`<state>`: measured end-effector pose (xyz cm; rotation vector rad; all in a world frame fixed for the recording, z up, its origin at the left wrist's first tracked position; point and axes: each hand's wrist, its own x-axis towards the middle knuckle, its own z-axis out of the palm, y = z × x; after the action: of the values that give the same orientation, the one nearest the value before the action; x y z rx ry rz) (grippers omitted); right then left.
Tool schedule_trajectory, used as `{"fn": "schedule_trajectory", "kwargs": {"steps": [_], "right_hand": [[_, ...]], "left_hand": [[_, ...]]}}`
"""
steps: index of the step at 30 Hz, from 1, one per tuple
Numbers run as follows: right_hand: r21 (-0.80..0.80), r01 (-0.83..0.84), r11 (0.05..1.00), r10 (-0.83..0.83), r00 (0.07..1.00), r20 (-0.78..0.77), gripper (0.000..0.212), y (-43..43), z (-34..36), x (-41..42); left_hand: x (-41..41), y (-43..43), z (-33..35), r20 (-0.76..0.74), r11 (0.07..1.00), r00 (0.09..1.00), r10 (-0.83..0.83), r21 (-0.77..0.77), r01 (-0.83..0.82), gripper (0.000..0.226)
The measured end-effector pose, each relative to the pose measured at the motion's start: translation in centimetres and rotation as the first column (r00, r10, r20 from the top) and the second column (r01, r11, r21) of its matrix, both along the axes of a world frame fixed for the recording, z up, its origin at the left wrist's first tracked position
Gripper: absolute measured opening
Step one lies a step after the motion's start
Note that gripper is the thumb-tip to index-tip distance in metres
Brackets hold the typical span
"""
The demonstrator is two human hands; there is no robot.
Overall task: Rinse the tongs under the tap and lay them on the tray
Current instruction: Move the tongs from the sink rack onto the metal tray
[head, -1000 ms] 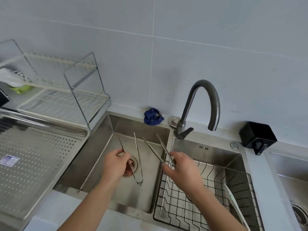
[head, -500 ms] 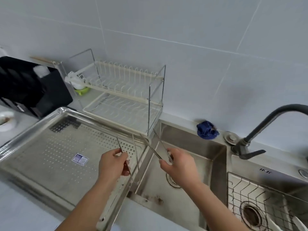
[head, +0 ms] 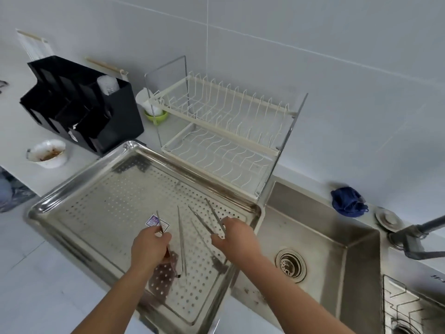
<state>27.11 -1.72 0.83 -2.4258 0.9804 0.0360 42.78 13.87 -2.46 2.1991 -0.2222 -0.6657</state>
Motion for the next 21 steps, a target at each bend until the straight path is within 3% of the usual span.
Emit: {"fn": "schedule_trajectory", "kwargs": {"steps": [5, 12, 21], "right_hand": [[0.006, -0.006, 1.000, 0.006, 0.997, -0.076, 0.026, 0.5, -2.6, 1.3], [-0.028, -0.045, 0.999, 0.040, 0.989, -0.143, 0.029, 0.6, -4.3, 2.0], [-0.012, -0.076, 0.997, 0.073, 0.980, -0.187, 0.022, 1.0, -4.8, 1.8]], "left_hand": [[1.2, 0.3, -1.2, 0.057, 0.993, 0.995, -0.082, 0.090, 0.076, 0.006], [1.1, -0.1, -2.0, 0.222, 0.951, 0.952, -0.211, 0.270, 0.148, 0.026], [0.7, 0.3, -2.3, 0.291, 0.893, 0.896, -0.335, 0.401, 0.203, 0.022]]}}
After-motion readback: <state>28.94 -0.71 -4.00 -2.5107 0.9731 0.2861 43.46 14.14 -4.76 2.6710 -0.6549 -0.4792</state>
